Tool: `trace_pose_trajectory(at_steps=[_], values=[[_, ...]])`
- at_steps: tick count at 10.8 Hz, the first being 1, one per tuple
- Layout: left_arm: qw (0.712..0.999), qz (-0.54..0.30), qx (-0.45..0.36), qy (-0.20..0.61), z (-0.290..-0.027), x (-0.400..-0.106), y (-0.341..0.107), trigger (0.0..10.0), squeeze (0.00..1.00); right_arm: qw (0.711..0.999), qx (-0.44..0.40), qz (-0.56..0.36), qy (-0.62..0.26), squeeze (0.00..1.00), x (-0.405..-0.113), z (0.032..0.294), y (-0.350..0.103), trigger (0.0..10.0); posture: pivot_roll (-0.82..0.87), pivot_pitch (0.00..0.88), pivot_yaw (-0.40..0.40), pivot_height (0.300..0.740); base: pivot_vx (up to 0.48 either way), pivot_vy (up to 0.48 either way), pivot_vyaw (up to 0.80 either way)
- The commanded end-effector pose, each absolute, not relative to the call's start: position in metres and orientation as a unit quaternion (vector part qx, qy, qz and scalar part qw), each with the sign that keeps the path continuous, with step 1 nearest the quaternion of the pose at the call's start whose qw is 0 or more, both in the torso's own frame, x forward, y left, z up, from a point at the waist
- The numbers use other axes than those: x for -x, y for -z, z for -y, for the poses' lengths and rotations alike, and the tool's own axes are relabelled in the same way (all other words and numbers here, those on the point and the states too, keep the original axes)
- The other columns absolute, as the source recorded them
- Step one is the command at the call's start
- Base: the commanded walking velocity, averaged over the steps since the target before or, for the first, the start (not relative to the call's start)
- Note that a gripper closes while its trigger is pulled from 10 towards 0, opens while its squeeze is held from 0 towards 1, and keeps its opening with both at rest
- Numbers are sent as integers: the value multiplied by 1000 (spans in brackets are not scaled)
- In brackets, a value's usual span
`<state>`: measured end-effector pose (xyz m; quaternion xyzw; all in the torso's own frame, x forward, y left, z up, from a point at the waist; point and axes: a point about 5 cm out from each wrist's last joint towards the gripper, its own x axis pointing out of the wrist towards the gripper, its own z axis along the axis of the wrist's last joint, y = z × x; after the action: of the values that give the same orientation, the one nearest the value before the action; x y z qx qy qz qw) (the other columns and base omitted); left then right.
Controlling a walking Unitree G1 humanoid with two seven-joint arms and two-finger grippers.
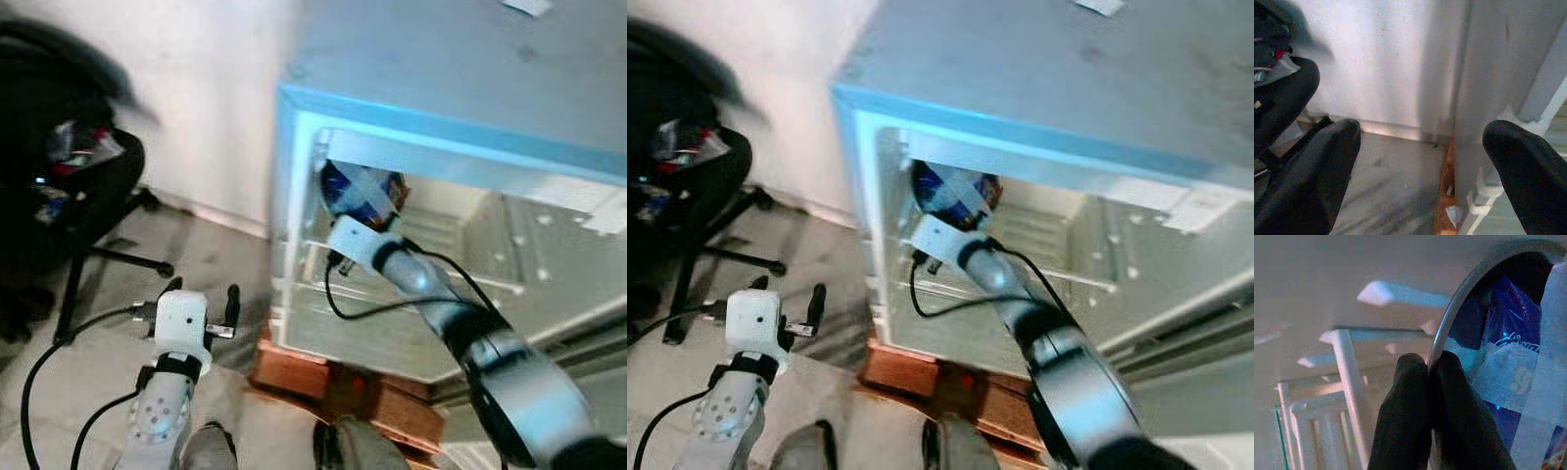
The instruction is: Restocking fridge
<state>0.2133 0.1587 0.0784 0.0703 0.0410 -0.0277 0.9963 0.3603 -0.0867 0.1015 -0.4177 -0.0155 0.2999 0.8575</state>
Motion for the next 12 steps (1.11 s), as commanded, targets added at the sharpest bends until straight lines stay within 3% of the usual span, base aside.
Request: trace_pose_trajectory(at_steps=[1,2,6,8,11,12], values=[[996,-46,-73,24,-158,-210,-78,10000,0,827,437,37,-353,702,-357,60,-105,10000,253,244,-94,740,0,0,0],[996,-47,-73,25,-158,-209,-78,10000,0,825,442,36,-350,1000,-357,61,-104,10000,251,239,-92,740,0,0,0],[995,-46,-79,27,-158,-214,-78,10000,0,835,466,37,-289,1000,-366,78,-109,10000,242,226,-84,740,0,0,0],[995,-47,-80,28,-157,-214,-78,10000,0,842,483,84,-225,1000,-376,82,-127,10000,246,224,-81,740,0,0,0],[995,-45,-82,25,-159,-215,-80,10000,0,849,467,116,-218,1000,-377,85,-138,10000,250,217,-79,740,0,0,0],[995,-44,-82,24,-160,-215,-80,10000,0,846,472,131,-211,769,-377,96,-140,10000,245,215,-78,740,0,0,0]])
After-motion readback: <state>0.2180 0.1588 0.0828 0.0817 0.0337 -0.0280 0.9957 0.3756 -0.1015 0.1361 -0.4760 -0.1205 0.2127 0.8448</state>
